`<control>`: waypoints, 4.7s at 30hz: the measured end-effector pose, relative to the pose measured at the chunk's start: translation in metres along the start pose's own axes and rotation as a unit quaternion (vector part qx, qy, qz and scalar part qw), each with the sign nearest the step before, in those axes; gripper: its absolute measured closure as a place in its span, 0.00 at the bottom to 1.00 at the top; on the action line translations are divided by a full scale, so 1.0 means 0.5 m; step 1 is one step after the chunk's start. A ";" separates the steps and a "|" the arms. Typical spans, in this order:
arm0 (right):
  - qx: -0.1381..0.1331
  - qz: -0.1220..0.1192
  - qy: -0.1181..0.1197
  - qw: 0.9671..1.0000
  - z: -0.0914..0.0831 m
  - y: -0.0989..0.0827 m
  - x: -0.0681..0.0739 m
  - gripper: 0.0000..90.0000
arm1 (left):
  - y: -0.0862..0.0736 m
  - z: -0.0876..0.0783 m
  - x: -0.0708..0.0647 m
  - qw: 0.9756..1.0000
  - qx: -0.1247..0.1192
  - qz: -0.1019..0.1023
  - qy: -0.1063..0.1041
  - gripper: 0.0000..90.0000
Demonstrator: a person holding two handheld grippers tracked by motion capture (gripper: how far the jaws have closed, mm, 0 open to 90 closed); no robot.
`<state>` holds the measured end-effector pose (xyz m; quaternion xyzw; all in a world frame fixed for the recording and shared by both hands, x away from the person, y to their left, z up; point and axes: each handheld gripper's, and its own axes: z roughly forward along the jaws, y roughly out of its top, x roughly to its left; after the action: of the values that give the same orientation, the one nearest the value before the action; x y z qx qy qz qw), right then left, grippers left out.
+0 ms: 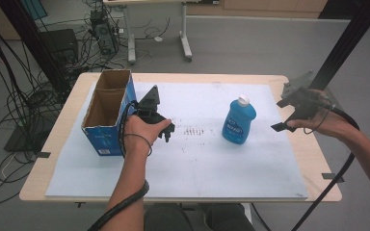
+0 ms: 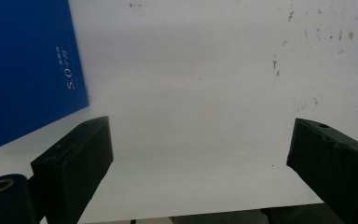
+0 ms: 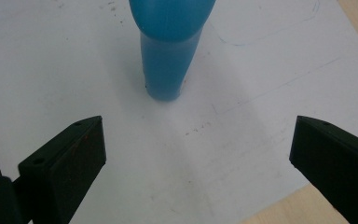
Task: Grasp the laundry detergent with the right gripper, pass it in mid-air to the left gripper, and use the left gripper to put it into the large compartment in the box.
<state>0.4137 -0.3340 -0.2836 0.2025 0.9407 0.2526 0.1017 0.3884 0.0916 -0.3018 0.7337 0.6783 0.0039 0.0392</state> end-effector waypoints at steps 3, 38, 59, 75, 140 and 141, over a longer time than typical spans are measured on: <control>-0.010 0.008 -0.002 1.000 0.005 -0.006 0.003 0.04 | -0.001 0.001 0.000 1.000 0.000 0.003 0.001 0.08; -0.127 0.084 -0.016 0.988 0.126 -0.054 0.053 0.03 | 0.001 0.019 0.018 1.000 0.009 0.004 -0.005 0.08; -0.175 0.102 -0.023 0.979 0.175 -0.050 0.065 0.03 | 0.005 0.023 0.017 1.000 0.011 0.008 -0.006 0.08; -0.210 0.117 -0.038 0.970 0.199 -0.041 0.072 0.03 | 0.010 0.024 0.010 1.000 0.013 0.013 -0.005 0.08; -0.270 0.130 -0.056 0.952 0.261 -0.020 0.071 0.01 | 0.013 0.022 0.000 0.999 0.000 0.027 -0.016 0.08; -0.271 0.129 -0.056 0.952 0.261 -0.020 0.071 0.01 | 0.013 0.022 0.000 1.000 0.000 0.027 -0.016 0.08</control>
<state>0.4169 -0.2698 -0.4030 0.3013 0.7955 0.4968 0.1718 0.3955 0.0902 -0.3125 0.7515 0.6578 -0.0066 0.0504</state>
